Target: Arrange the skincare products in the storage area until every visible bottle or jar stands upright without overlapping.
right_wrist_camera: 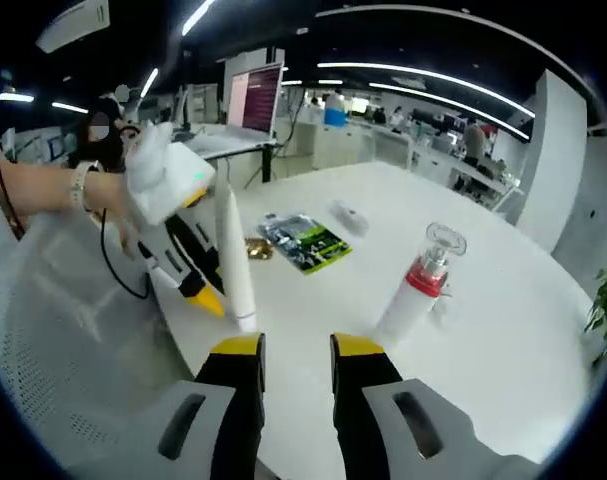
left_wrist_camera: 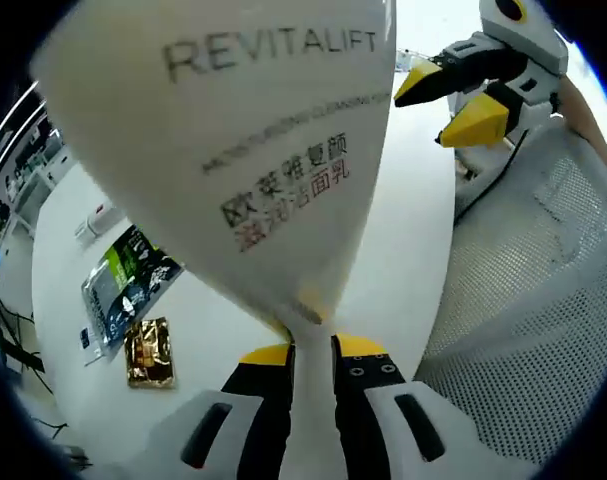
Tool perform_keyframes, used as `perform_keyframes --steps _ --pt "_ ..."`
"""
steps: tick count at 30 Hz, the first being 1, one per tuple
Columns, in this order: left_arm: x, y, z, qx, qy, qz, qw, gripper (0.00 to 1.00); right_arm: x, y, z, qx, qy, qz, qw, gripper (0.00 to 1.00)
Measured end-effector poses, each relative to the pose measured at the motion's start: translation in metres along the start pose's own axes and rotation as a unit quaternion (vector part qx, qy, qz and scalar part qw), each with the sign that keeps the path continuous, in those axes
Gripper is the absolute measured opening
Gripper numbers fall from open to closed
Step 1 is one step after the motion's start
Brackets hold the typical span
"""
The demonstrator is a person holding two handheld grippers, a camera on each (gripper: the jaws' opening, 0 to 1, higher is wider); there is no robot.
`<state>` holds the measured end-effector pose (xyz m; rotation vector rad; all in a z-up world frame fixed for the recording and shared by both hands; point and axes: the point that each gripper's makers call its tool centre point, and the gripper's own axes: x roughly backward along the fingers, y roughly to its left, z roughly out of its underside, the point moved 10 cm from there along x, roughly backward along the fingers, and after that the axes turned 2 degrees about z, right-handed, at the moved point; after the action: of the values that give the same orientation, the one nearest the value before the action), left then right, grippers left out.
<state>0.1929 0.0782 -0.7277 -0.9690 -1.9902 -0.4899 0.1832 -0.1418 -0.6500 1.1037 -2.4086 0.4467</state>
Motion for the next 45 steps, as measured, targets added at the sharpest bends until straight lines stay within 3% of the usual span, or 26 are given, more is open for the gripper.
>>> perform_keyframes --steps 3,7,15,19,25,31,38,45 --pt "0.000 0.005 -0.004 -0.005 -0.011 -0.023 0.9997 0.13 0.002 0.004 0.002 0.002 0.001 -0.003 1.0000 0.25" --pt "-0.003 0.007 -0.007 -0.006 -0.013 -0.022 0.9997 0.15 0.001 0.005 0.006 0.020 0.016 -0.008 0.9996 0.26" --pt "-0.012 0.008 -0.010 0.002 -0.030 -0.034 0.9990 0.14 0.002 0.005 0.002 0.014 -0.002 -0.009 0.9999 0.25" --pt "-0.016 0.011 -0.013 -0.003 -0.034 -0.041 0.9986 0.15 0.004 0.000 0.001 0.001 -0.007 0.011 0.9999 0.26" --pt "-0.024 0.013 -0.022 -0.018 -0.040 -0.058 0.9974 0.15 0.007 -0.009 0.005 -0.012 0.001 0.045 0.9989 0.31" --pt "-0.033 0.014 -0.034 -0.020 -0.048 -0.067 0.9964 0.15 0.008 -0.011 0.007 -0.016 0.016 0.051 0.9984 0.34" --pt "-0.044 0.019 -0.048 -0.013 -0.061 -0.069 0.9956 0.15 0.009 -0.014 0.006 -0.028 0.007 0.063 0.9976 0.48" --pt "-0.054 0.022 -0.061 -0.004 -0.073 -0.069 0.9949 0.15 0.010 -0.016 0.007 -0.027 0.011 0.072 0.9970 0.49"
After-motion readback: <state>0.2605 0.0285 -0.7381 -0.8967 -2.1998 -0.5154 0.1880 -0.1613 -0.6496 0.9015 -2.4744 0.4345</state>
